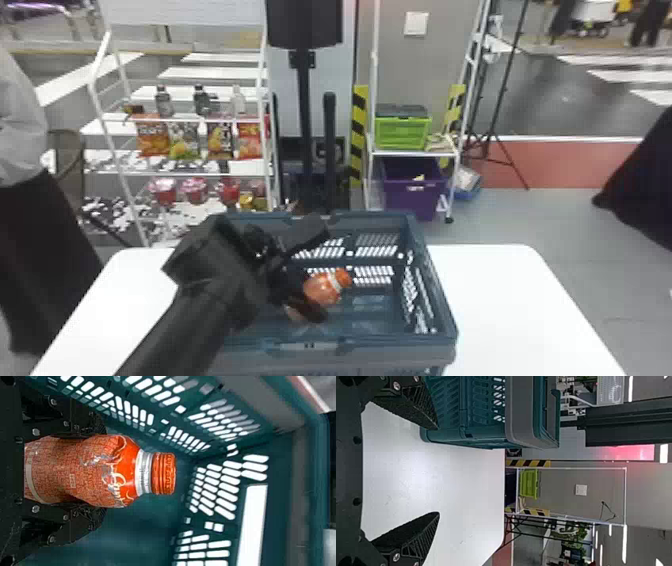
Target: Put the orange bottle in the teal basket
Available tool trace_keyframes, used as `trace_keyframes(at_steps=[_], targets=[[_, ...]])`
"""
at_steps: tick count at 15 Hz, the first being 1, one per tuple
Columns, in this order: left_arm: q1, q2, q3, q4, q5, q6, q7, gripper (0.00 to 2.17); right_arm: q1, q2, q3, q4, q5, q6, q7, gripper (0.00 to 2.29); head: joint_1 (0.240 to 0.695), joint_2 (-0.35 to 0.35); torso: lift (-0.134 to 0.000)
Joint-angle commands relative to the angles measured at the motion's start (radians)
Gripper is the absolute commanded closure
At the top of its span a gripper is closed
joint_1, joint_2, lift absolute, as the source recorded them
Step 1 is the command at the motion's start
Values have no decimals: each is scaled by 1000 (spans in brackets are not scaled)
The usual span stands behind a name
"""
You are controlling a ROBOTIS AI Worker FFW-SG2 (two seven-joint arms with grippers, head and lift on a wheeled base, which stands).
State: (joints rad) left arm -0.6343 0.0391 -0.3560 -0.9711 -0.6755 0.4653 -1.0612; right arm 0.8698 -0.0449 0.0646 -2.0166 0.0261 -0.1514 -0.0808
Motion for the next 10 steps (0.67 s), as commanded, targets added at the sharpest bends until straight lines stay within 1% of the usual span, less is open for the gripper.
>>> trace_keyframes(at_steps=[1, 3, 4, 7, 9, 10], targets=[[-16, -18, -18, 71, -75, -21, 1, 670, -2, 0, -2, 3, 0, -3, -1, 127, 499, 0, 0], [-16, -19, -32, 89, -105, -30, 7, 670, -6, 0, -2, 6, 0, -3, -1, 127, 499, 0, 0], [-15, -19, -34, 92, -115, -30, 7, 576, -9, -1, -2, 10, 0, -3, -1, 127, 499, 0, 0], [-10, -18, -38, 89, -115, -30, 18, 515, -11, -1, -2, 12, 0, -3, 1, 127, 499, 0, 0], [1, -18, -35, 75, -115, -30, 43, 191, -9, -1, -2, 12, 0, -3, -1, 127, 499, 0, 0], [7, -18, -32, 61, -113, -24, 55, 110, -8, -1, -3, 12, 0, -3, -1, 127, 499, 0, 0]])
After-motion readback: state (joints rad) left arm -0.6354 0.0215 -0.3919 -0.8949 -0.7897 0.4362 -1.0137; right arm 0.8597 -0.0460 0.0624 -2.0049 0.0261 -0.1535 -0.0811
